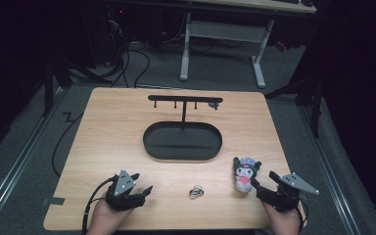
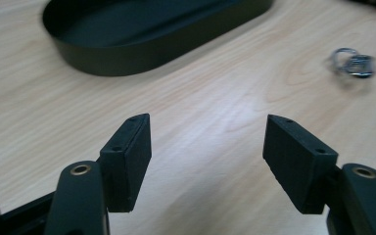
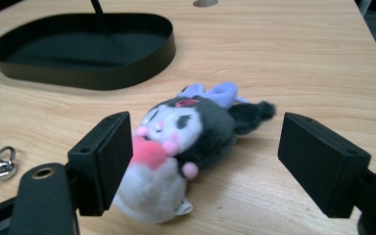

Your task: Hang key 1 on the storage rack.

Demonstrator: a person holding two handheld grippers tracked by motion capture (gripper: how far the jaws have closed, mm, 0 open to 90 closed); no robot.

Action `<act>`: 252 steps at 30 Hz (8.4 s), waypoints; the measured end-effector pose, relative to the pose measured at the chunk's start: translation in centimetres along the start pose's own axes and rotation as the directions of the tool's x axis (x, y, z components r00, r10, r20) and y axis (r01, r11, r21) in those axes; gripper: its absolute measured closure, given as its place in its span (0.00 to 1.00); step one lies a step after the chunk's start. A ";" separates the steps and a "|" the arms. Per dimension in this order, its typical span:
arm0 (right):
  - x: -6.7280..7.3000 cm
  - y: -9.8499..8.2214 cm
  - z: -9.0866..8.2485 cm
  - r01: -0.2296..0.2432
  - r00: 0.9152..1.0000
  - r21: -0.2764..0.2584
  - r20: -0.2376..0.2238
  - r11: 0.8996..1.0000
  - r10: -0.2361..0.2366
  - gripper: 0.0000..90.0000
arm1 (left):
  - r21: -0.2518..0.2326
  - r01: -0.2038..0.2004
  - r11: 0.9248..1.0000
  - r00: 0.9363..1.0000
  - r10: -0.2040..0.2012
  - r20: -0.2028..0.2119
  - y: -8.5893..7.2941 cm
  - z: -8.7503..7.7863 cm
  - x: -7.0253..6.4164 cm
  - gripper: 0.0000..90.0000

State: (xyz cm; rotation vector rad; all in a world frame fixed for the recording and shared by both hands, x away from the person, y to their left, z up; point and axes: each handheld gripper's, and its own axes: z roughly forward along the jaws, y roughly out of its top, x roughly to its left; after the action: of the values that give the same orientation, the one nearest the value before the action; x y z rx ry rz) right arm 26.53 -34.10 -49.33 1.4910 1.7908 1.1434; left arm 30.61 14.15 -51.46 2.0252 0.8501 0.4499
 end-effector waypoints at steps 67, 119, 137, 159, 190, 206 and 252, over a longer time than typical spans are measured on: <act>-1.5 1.3 6.5 0.167 0.986 0.161 -0.024 0.973 -0.165 1.00 | -0.013 0.115 0.993 0.990 -0.116 -0.085 -4.5 -4.5 2.7 0.33; -0.4 2.0 2.8 0.130 0.986 0.463 0.028 0.877 -0.161 0.65 | -0.041 0.035 0.999 0.998 -0.032 0.057 -1.9 -1.5 1.7 0.37; 0.1 3.5 2.9 0.178 0.978 0.622 -0.031 0.762 -0.204 0.58 | -0.025 0.015 1.000 0.999 -0.014 0.048 -2.2 -1.0 1.6 0.34; 3.2 4.5 3.8 0.211 0.975 0.735 -0.108 0.644 -0.196 0.23 | -0.025 0.000 1.000 0.998 0.001 0.061 -2.2 -1.1 1.6 0.33; 3.0 5.4 6.2 0.202 0.973 0.734 -0.077 0.648 -0.216 0.38 | -0.015 -0.006 1.000 0.997 0.007 0.077 -2.3 -1.0 1.6 0.34; 3.3 5.5 7.6 0.209 0.972 0.749 -0.086 0.629 -0.221 0.50 | -0.019 -0.002 1.000 0.997 0.004 0.080 -2.3 -1.1 1.6 0.34; 4.6 11.2 5.1 0.218 0.976 0.692 -0.152 0.688 -0.156 0.56 | -0.034 -0.012 0.999 0.996 0.015 0.088 -2.3 -1.2 1.4 0.34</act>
State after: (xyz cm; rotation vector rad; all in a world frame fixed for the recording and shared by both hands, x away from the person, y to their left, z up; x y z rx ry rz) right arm 35.32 -28.02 -41.71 1.5982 2.5502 0.3978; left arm 29.99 16.76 -52.69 2.0058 0.7706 0.3768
